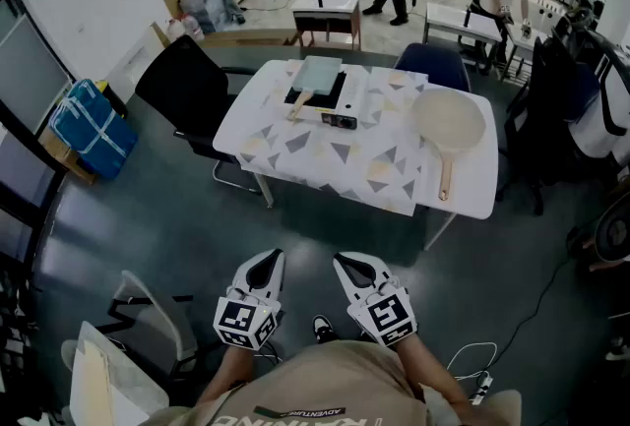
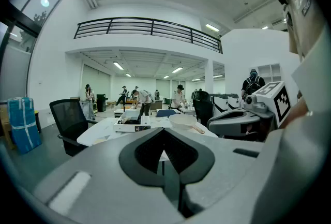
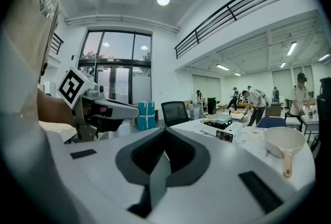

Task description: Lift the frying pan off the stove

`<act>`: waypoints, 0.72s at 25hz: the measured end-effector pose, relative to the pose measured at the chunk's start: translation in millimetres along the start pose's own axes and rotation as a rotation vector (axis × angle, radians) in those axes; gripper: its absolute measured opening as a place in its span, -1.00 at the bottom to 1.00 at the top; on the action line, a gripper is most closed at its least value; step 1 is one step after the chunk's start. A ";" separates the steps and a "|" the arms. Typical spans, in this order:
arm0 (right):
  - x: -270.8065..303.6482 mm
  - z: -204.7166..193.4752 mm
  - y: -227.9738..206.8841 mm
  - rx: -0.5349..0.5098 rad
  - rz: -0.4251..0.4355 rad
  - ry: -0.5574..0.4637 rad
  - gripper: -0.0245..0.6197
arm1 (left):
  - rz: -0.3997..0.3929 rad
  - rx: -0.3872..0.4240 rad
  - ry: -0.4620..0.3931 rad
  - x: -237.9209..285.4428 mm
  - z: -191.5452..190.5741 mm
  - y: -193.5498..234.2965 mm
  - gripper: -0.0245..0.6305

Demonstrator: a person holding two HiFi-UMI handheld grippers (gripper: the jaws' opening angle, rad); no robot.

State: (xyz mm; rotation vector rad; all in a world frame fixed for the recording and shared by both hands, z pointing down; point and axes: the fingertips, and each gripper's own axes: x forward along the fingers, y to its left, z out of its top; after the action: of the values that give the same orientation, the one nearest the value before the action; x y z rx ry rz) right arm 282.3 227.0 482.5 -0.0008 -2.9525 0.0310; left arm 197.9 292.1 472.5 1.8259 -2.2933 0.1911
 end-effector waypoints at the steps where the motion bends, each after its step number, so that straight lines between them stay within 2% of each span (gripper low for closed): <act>1: 2.6 1.6 -1.0 0.001 0.001 -0.001 -0.92 | -0.003 0.002 0.005 1.9 -0.1 2.3 -0.93; 10: 22.2 -1.8 -4.4 -0.007 -0.001 0.014 -0.92 | -0.029 0.000 0.010 9.3 -2.0 18.6 -0.93; 18: 55.0 0.8 10.0 -0.014 -0.014 0.030 -0.92 | -0.065 -0.014 -0.007 11.1 -8.5 52.3 -0.93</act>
State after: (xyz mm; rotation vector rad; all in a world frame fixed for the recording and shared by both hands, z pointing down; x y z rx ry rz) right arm 228.1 237.1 491.8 0.0177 -2.9229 0.0082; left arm 145.3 295.3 484.7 1.8939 -2.2311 0.1586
